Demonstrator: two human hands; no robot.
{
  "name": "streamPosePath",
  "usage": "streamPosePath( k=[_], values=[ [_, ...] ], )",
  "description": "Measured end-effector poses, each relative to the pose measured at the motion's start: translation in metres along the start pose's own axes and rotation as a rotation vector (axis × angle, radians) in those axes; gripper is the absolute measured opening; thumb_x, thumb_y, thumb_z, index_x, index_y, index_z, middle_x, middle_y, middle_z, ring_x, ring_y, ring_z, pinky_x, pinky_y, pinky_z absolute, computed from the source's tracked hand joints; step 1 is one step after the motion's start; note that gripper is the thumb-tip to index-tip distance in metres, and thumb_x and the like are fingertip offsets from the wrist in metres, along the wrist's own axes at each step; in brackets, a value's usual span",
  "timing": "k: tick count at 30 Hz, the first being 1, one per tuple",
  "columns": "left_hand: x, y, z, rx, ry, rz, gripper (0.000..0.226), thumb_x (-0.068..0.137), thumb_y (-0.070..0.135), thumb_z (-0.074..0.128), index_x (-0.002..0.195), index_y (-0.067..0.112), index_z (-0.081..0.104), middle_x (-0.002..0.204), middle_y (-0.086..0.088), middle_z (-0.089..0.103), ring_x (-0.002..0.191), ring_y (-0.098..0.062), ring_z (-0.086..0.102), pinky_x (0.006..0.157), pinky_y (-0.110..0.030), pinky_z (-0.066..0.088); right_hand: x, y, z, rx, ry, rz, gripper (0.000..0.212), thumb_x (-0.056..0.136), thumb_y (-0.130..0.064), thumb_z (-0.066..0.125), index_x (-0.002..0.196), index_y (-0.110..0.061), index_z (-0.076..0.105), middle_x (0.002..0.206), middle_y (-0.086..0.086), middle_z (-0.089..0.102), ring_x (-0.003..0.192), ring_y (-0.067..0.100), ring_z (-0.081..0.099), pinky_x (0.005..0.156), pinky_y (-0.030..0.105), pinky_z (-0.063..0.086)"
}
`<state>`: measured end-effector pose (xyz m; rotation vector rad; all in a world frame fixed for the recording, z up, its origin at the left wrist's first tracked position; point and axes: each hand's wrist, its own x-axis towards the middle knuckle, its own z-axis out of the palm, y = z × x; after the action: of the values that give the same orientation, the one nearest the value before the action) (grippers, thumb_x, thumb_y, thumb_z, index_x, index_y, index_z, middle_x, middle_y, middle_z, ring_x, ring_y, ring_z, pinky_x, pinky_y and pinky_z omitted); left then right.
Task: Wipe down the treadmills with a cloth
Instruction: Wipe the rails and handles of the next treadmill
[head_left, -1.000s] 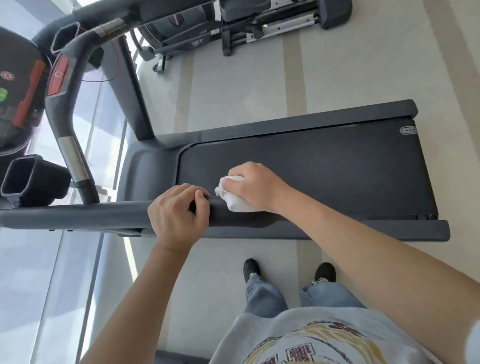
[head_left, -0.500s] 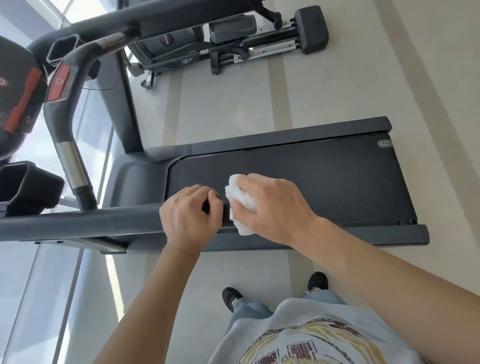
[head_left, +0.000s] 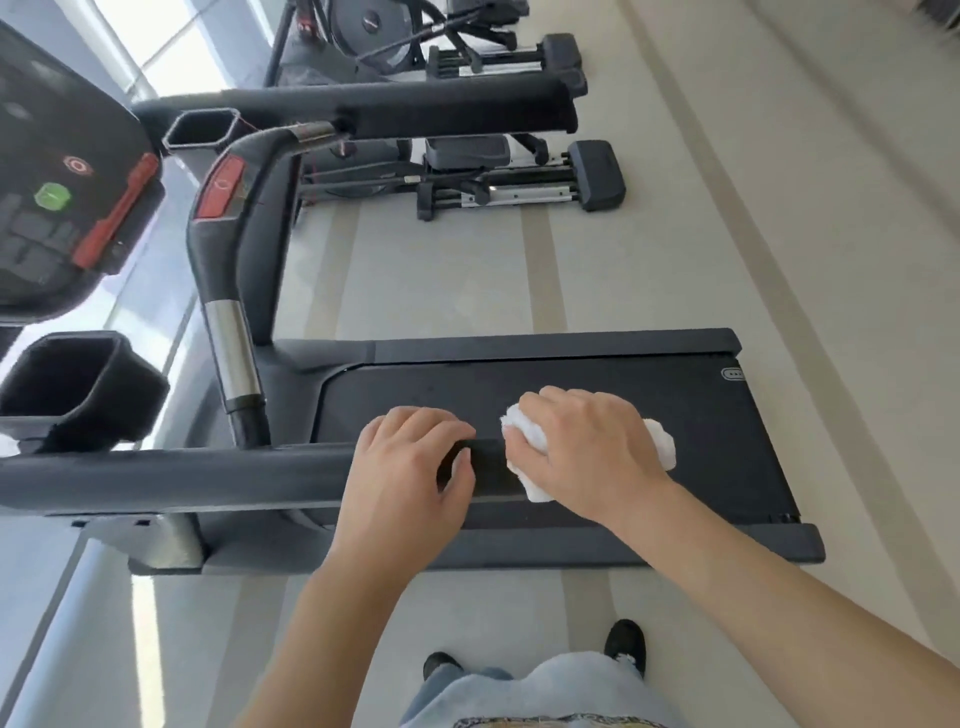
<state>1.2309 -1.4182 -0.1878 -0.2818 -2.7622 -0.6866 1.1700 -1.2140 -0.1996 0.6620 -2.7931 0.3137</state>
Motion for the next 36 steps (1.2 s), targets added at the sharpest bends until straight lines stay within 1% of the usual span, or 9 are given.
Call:
streamPosePath(
  k=[3, 6, 11, 15, 18, 25, 29, 32, 36],
  values=[
    [-0.022, -0.042, -0.033, 0.076, 0.009, -0.056, 0.031, 0.092, 0.032, 0.065, 0.119, 0.021, 0.073, 0.118, 0.01, 0.069, 0.116, -0.021, 0.059, 0.105, -0.046, 0.047, 0.012, -0.035, 0.012, 0.004, 0.012, -0.005, 0.039, 0.096, -0.05, 0.044, 0.068, -0.023, 0.044, 0.058, -0.005, 0.04, 0.051, 0.023, 0.045, 0.049, 0.033, 0.04],
    [-0.041, -0.08, -0.061, 0.105, 0.037, -0.134, 0.034, 0.093, 0.033, 0.071, 0.124, 0.022, 0.072, 0.123, 0.009, 0.068, 0.121, -0.02, 0.056, 0.11, -0.041, 0.041, 0.023, -0.078, 0.025, 0.018, 0.053, -0.034, 0.038, 0.097, -0.048, 0.041, 0.071, -0.021, 0.05, 0.059, -0.006, 0.041, 0.05, 0.024, 0.045, 0.049, 0.034, 0.041],
    [-0.073, -0.129, -0.09, 0.174, 0.027, -0.243, 0.046, 0.087, 0.03, 0.081, 0.13, 0.02, 0.069, 0.132, 0.004, 0.066, 0.127, -0.024, 0.056, 0.113, -0.045, 0.04, 0.05, -0.161, 0.049, 0.033, 0.087, -0.11, 0.037, 0.097, -0.046, 0.04, 0.074, -0.02, 0.054, 0.06, -0.004, 0.047, 0.049, 0.024, 0.043, 0.05, 0.031, 0.03],
    [-0.085, -0.145, -0.1, 0.206, -0.029, -0.299, 0.053, 0.089, 0.034, 0.077, 0.139, 0.026, 0.062, 0.143, 0.009, 0.061, 0.14, -0.023, 0.049, 0.118, -0.054, 0.036, 0.072, -0.22, 0.059, 0.046, 0.02, -0.16, 0.036, 0.099, -0.046, 0.042, 0.085, -0.019, 0.06, 0.07, -0.002, 0.06, 0.057, 0.025, 0.056, 0.055, 0.034, 0.037],
    [-0.085, -0.146, -0.098, 0.159, 0.002, -0.35, 0.053, 0.088, 0.031, 0.076, 0.139, 0.023, 0.062, 0.144, 0.008, 0.062, 0.142, -0.021, 0.048, 0.118, -0.057, 0.036, 0.083, -0.242, 0.055, 0.055, -0.075, -0.154, 0.037, 0.103, -0.049, 0.042, 0.094, -0.019, 0.061, 0.082, 0.0, 0.066, 0.069, 0.026, 0.062, 0.06, 0.035, 0.035],
    [-0.089, -0.141, -0.089, 0.102, 0.041, -0.375, 0.052, 0.089, 0.031, 0.078, 0.139, 0.023, 0.063, 0.147, 0.007, 0.06, 0.147, -0.023, 0.043, 0.12, -0.059, 0.033, 0.083, -0.223, 0.031, 0.207, -0.295, -0.119, 0.033, 0.104, -0.049, 0.042, 0.104, -0.022, 0.061, 0.095, -0.005, 0.066, 0.084, 0.024, 0.062, 0.069, 0.036, 0.042],
    [-0.088, -0.127, -0.074, 0.06, 0.082, -0.293, 0.049, 0.089, 0.028, 0.082, 0.135, 0.024, 0.069, 0.146, 0.006, 0.062, 0.146, -0.023, 0.046, 0.124, -0.054, 0.028, 0.064, -0.164, 0.013, 0.208, -0.37, -0.021, 0.03, 0.101, -0.052, 0.041, 0.085, -0.028, 0.05, 0.08, -0.01, 0.057, 0.077, 0.02, 0.058, 0.069, 0.035, 0.046],
    [-0.08, -0.104, -0.055, 0.012, 0.103, -0.253, 0.046, 0.087, 0.028, 0.084, 0.131, 0.026, 0.071, 0.143, 0.008, 0.065, 0.144, -0.021, 0.049, 0.125, -0.059, 0.025, 0.046, -0.105, -0.001, 0.139, -0.386, 0.025, 0.037, 0.101, -0.052, 0.044, 0.076, -0.025, 0.04, 0.069, -0.008, 0.049, 0.066, 0.015, 0.051, 0.062, 0.034, 0.038],
    [-0.07, -0.087, -0.033, -0.017, 0.165, -0.317, 0.044, 0.083, 0.029, 0.088, 0.124, 0.027, 0.073, 0.136, 0.012, 0.067, 0.14, -0.022, 0.052, 0.126, -0.059, 0.022, 0.032, -0.06, -0.021, 0.148, -0.411, 0.047, 0.038, 0.101, -0.047, 0.048, 0.071, -0.026, 0.037, 0.065, -0.006, 0.048, 0.062, 0.012, 0.049, 0.058, 0.033, 0.035]
  ],
)
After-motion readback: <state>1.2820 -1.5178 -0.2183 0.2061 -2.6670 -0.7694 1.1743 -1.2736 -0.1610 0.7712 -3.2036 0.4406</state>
